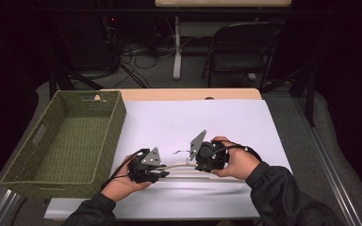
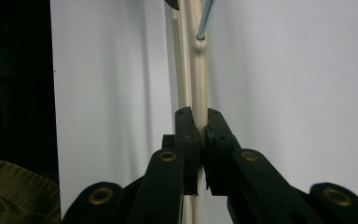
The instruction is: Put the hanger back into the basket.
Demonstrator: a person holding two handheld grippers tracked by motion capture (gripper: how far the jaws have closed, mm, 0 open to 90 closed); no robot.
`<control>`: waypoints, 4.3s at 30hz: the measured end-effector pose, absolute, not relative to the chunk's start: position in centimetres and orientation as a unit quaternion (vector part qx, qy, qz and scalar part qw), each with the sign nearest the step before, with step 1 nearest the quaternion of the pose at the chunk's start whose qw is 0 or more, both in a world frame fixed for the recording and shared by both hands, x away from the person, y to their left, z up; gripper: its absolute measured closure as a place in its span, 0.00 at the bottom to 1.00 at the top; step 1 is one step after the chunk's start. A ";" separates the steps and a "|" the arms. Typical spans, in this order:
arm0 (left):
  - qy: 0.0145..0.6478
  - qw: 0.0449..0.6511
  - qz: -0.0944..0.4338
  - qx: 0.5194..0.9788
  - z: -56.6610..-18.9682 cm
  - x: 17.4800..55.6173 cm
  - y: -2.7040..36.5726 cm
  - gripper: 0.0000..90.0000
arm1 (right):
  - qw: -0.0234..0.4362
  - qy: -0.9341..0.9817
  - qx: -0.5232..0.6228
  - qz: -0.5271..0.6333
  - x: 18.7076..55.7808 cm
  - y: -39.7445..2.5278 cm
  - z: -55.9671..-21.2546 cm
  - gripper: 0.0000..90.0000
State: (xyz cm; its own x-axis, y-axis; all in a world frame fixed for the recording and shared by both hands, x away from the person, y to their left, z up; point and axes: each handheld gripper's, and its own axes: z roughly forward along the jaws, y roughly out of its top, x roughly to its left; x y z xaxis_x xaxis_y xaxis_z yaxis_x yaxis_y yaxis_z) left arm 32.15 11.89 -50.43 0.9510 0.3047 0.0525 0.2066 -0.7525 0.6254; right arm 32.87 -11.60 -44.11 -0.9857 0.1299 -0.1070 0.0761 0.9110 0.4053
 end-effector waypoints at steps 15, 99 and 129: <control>0.113 0.311 0.056 0.942 -50.0 31.3 11.7 0.96 | 0.084 0.967 0.115 0.213 33.9 -12.6 -43.8 0.60; 0.395 0.361 0.186 0.824 -37.9 34.9 36.8 0.97 | 0.097 0.944 0.211 0.235 35.2 -18.2 -44.0 0.48; 0.428 0.364 0.170 0.809 -43.6 34.8 44.6 0.97 | 0.091 0.947 0.209 0.227 35.3 -17.6 -44.9 0.48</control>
